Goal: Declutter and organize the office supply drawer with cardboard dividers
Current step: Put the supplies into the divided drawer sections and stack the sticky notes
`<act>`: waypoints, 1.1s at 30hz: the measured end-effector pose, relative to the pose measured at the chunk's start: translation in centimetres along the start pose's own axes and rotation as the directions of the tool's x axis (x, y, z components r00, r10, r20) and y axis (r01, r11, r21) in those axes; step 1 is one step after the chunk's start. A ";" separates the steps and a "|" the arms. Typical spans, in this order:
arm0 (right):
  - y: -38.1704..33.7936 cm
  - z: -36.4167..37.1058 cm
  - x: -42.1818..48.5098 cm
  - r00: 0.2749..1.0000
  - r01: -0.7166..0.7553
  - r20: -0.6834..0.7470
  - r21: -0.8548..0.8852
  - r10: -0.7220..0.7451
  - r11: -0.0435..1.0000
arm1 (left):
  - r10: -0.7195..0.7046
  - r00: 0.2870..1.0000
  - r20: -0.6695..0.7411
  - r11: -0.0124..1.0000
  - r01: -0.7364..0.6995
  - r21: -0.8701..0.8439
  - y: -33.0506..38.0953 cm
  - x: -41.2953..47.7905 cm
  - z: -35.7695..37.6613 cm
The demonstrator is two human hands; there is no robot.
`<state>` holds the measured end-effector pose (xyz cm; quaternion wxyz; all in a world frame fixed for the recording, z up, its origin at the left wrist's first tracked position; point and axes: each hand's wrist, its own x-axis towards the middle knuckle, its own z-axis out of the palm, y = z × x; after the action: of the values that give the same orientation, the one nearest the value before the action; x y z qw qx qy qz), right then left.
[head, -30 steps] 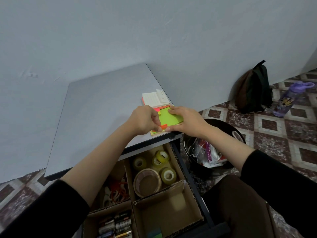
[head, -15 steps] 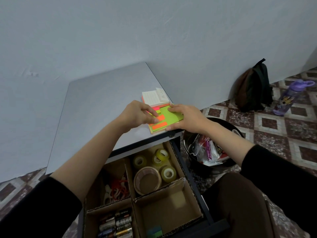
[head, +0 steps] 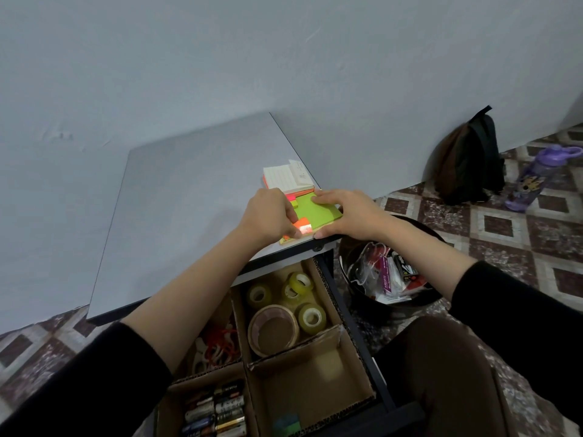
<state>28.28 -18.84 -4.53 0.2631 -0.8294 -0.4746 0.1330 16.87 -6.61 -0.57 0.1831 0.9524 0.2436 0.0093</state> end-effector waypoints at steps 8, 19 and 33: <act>0.1 0.1 -0.1 1.000 0.001 -0.003 0.002 -0.001 1.000 | -0.023 1.000 0.015 0.996 0.022 0.091 0.5 0.5 -0.1; 0.0 0.1 -0.1 1.000 -0.014 -0.002 -0.006 0.014 1.000 | 0.014 0.999 0.035 0.996 -0.017 0.093 0.1 0.4 0.0; -3.9 -0.3 3.4 0.970 0.112 -0.188 -0.211 -0.153 0.971 | -0.124 0.970 -0.207 0.950 0.056 -0.308 -7.4 -1.5 -0.6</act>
<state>27.37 -14.47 -1.95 0.2343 -0.8270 -0.5108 -0.0181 12.09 -1.09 -2.47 0.2968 0.8942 0.3020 0.1451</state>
